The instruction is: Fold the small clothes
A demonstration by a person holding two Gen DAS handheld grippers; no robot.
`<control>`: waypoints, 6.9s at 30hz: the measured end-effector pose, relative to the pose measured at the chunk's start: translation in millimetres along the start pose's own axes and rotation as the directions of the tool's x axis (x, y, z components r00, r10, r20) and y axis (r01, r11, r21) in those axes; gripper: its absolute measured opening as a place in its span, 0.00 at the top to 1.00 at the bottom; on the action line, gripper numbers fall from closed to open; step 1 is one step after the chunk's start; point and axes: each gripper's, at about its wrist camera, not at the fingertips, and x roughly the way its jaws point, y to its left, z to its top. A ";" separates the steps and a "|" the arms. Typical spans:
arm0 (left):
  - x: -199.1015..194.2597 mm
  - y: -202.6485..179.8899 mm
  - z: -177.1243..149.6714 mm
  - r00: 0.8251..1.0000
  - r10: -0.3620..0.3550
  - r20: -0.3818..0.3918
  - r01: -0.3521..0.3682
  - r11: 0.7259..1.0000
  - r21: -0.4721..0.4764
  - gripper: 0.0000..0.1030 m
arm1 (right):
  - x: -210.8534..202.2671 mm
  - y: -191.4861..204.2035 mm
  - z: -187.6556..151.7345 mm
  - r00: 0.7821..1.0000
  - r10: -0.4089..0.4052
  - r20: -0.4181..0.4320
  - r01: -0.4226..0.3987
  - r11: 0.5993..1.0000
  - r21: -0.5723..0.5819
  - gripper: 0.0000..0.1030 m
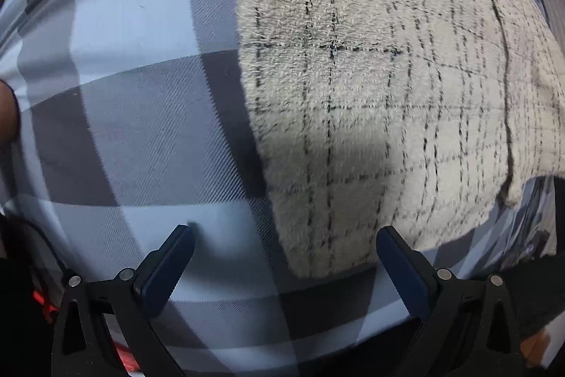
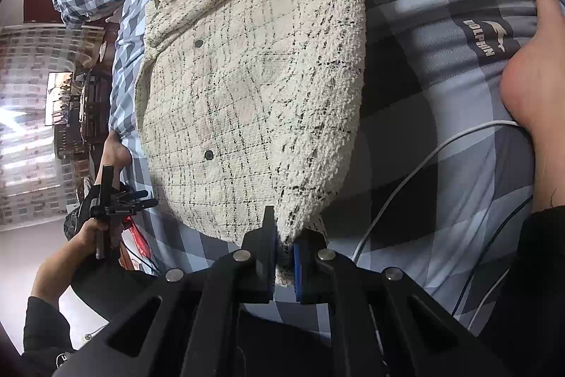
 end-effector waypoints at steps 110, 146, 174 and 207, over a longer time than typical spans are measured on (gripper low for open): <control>-161.0 40.4 264.4 0.872 -0.213 0.442 0.197 0.977 0.083 0.96 | 8.7 24.7 260.9 0.963 -0.237 0.127 0.229 0.970 0.077 0.20; -234.4 107.8 227.3 0.815 -0.195 0.546 0.234 0.972 -0.001 0.00 | 15.8 27.5 263.9 0.963 -0.232 0.138 0.219 0.970 0.104 0.20; -144.6 67.1 251.1 0.884 0.095 0.458 -0.134 0.990 0.052 0.00 | -10.4 46.2 366.5 0.691 -0.603 0.399 0.574 0.793 0.204 0.20; -185.6 62.5 241.6 0.803 -0.015 0.595 -0.070 0.990 0.120 0.95 | 11.3 36.5 297.2 0.883 -0.415 0.218 0.405 0.910 0.092 0.20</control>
